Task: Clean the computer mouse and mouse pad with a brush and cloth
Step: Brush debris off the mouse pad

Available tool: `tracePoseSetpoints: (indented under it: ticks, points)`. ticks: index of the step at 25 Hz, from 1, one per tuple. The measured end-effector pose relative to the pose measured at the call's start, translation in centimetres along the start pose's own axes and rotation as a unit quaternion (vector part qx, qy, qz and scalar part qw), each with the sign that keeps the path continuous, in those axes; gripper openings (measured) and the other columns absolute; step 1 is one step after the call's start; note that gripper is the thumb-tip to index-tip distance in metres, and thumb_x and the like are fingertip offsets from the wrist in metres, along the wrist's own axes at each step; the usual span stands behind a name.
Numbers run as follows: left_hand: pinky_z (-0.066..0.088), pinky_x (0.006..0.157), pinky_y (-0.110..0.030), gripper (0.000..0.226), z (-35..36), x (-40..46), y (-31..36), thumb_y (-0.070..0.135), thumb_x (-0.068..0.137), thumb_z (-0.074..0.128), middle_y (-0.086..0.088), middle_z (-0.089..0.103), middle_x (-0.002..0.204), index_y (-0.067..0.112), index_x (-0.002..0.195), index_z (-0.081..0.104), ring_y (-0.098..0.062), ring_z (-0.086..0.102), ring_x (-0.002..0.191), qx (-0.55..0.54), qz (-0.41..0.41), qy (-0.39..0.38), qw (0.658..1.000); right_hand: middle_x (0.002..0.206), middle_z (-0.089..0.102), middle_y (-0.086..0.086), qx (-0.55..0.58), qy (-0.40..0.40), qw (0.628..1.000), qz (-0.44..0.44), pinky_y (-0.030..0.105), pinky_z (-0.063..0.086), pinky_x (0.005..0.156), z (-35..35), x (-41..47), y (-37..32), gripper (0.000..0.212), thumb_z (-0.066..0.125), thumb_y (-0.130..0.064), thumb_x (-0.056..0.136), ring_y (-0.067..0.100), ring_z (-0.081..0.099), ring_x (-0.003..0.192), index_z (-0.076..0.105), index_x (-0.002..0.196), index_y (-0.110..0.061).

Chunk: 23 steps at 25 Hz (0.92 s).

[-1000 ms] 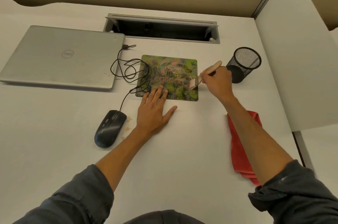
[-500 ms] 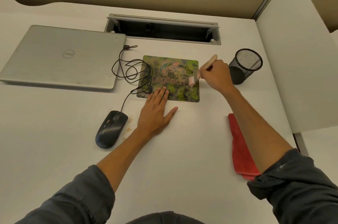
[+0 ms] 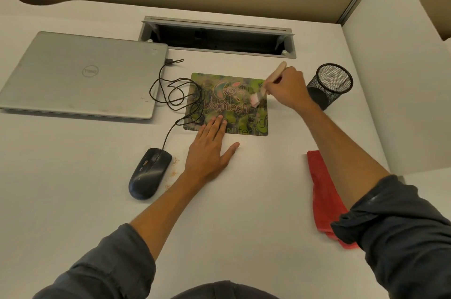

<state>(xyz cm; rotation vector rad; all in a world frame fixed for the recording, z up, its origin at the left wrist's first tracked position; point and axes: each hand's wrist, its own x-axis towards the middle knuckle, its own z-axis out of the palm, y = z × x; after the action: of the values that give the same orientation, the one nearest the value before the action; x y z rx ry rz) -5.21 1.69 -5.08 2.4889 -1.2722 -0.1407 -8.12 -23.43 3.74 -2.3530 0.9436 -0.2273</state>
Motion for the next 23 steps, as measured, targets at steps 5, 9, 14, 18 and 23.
tracePoseSetpoints:
  ticks: [5,9,14,18,23]
  points:
    - [0.007,0.118,-0.032,0.071,0.1,0.0,0.0,0.056,0.096,0.032,-0.006,0.023,0.158,0.010,0.149,0.026,-0.019,0.018,0.146,0.007,0.001,0.001,1.000,0.084,0.065,0.010,0.065,0.021,0.997,-0.025,0.028,0.048,0.058,0.7,1.2,-2.2,0.022,0.068,-0.022,0.087,0.019,0.063,0.075,0.070,0.093,-0.001]
    - [0.006,0.118,-0.031,0.072,0.0,0.0,0.0,0.057,0.096,0.031,-0.005,0.021,0.158,0.011,0.150,0.025,-0.018,0.016,0.147,0.005,0.001,0.000,1.000,0.106,0.069,0.012,0.088,-0.029,0.996,-0.018,0.033,0.056,0.078,2.4,1.6,-3.2,0.029,0.064,-0.023,0.091,0.021,0.065,0.096,0.068,0.110,-0.002]
    - [0.005,0.118,-0.031,0.072,0.0,-0.1,0.0,0.058,0.096,0.030,-0.005,0.019,0.159,0.011,0.150,0.023,-0.017,0.014,0.147,0.007,0.000,-0.003,1.000,0.091,0.068,0.017,-0.018,0.017,1.000,0.001,0.027,0.044,0.054,-0.5,2.0,-0.3,0.022,0.065,-0.017,0.086,0.028,0.065,0.082,0.070,0.091,0.004]
    - [0.005,0.119,-0.031,0.073,0.0,0.0,0.1,0.058,0.096,0.028,-0.004,0.017,0.159,0.011,0.151,0.021,-0.017,0.012,0.147,0.008,-0.001,-0.009,1.000,0.088,0.060,0.013,0.014,0.004,0.999,-0.032,0.027,0.040,0.056,0.7,2.9,-2.8,0.024,0.063,-0.019,0.088,0.025,0.062,0.083,0.066,0.096,0.003]
    - [0.004,0.119,-0.031,0.072,-0.1,-0.1,0.0,0.057,0.096,0.029,-0.004,0.016,0.159,0.012,0.151,0.020,-0.016,0.011,0.147,0.004,-0.001,-0.009,1.000,0.089,0.060,0.009,0.043,-0.007,0.999,0.001,0.021,0.040,0.051,1.5,3.1,-2.1,0.026,0.066,-0.020,0.088,0.022,0.061,0.085,0.067,0.102,0.001]
